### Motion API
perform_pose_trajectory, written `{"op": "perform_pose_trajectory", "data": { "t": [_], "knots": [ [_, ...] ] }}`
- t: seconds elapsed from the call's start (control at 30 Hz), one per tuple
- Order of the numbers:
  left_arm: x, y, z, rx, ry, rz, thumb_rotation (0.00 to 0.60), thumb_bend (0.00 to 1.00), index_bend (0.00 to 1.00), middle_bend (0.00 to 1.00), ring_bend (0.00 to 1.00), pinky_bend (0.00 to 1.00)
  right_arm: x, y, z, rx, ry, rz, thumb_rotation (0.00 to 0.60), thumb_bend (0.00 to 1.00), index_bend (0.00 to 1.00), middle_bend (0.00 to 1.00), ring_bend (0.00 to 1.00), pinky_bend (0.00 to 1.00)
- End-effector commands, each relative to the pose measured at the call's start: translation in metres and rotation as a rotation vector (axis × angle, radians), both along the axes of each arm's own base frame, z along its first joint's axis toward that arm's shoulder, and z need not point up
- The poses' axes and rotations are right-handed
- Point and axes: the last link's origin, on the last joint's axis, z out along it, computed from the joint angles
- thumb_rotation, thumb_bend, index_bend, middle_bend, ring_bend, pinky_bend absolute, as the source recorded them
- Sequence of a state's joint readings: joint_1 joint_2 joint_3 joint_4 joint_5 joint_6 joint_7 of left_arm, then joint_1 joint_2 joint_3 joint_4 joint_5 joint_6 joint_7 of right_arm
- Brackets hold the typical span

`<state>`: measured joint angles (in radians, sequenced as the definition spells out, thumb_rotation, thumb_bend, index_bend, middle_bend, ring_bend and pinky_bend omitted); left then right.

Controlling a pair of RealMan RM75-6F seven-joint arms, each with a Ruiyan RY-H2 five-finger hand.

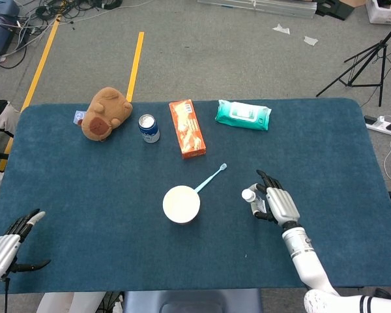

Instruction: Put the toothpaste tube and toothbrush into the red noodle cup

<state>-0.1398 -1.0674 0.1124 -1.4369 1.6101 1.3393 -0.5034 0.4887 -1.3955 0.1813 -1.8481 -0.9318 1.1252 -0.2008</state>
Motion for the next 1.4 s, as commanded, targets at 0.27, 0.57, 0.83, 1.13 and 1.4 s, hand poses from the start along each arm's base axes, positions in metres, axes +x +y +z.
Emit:
{"op": "perform_pose_trajectory", "data": {
  "t": [0.27, 0.57, 0.83, 1.13, 1.4],
  "knots": [
    [0.001, 0.001, 0.001, 0.001, 0.001, -0.002, 0.600, 0.00, 0.00, 0.00, 0.00, 0.00, 0.006, -0.005, 0.013, -0.036, -0.040, 0.010, 0.600, 0.45, 0.55, 0.00, 0.00, 0.06],
    [-0.001, 0.001, 0.001, 0.001, 0.001, 0.002, 0.600, 0.00, 0.00, 0.00, 0.00, 0.00, 0.023, -0.016, 0.029, -0.080, -0.098, 0.043, 0.600, 0.45, 0.55, 0.00, 0.00, 0.06],
    [-0.002, 0.000, 0.000, -0.003, 0.000, 0.003, 0.600, 0.00, 0.00, 0.00, 0.00, 0.00, 0.057, -0.033, 0.047, -0.111, -0.170, 0.123, 0.600, 0.46, 0.55, 0.00, 0.00, 0.06],
    [-0.004, -0.001, 0.001, 0.003, -0.006, 0.006, 0.600, 0.00, 0.00, 0.00, 0.00, 0.00, 0.096, -0.044, 0.058, -0.101, -0.239, 0.205, 0.600, 0.46, 0.55, 0.00, 0.00, 0.06],
    [-0.004, 0.000, 0.000, 0.000, -0.003, 0.004, 0.600, 0.00, 0.00, 0.00, 0.00, 0.00, 0.134, -0.045, 0.062, -0.081, -0.321, 0.292, 0.600, 0.46, 0.56, 0.00, 0.00, 0.06]
  ]
}}
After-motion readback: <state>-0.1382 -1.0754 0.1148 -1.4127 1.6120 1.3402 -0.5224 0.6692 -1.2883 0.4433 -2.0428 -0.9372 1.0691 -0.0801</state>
